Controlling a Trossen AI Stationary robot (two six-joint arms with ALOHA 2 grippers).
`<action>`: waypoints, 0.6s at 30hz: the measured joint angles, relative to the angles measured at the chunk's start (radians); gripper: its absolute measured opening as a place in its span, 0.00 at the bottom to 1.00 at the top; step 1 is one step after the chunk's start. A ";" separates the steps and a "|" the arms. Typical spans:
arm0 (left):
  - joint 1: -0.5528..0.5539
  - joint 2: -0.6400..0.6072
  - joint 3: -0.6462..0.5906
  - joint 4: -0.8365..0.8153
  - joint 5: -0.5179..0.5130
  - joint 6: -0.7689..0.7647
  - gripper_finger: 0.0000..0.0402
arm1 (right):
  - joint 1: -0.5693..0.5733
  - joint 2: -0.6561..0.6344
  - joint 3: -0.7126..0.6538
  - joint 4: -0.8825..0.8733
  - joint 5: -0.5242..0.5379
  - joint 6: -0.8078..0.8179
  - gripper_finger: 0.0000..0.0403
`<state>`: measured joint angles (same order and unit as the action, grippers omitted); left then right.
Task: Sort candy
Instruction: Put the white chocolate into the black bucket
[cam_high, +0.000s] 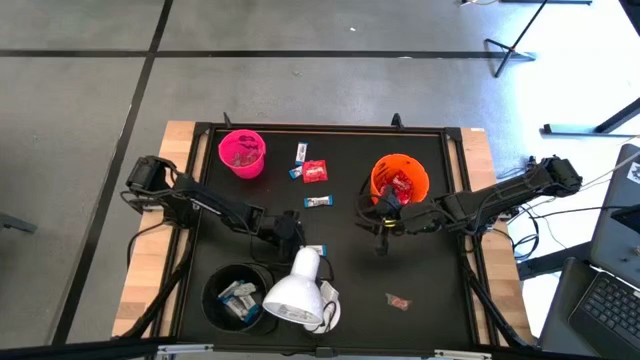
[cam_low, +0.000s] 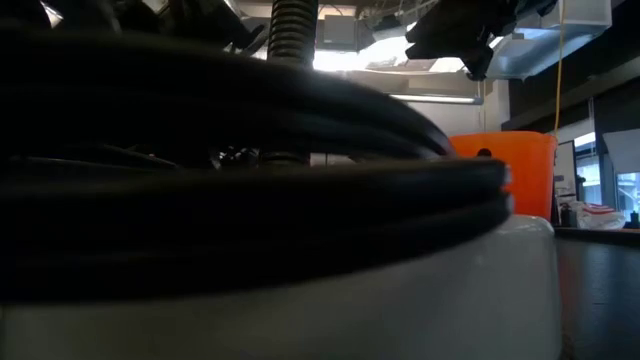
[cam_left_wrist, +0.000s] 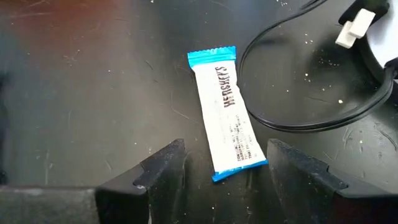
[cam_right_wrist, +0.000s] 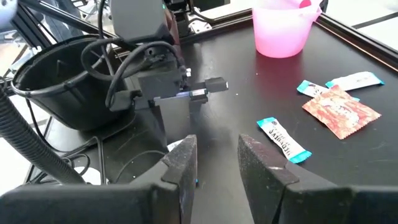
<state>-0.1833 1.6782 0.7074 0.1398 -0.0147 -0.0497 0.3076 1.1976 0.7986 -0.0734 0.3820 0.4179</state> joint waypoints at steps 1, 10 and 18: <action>0.000 0.000 0.000 0.000 -0.001 -0.001 0.55 | 0.000 0.000 0.000 0.000 0.000 0.000 0.29; -0.024 0.018 0.000 0.012 0.000 -0.029 0.55 | 0.000 0.000 0.000 0.005 0.000 0.000 0.29; -0.031 0.096 0.003 0.050 -0.055 -0.078 0.54 | 0.000 0.000 0.000 0.005 0.000 0.000 0.29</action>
<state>-0.2142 1.7741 0.7106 0.1902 -0.0700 -0.1274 0.3076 1.1976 0.7986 -0.0681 0.3817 0.4179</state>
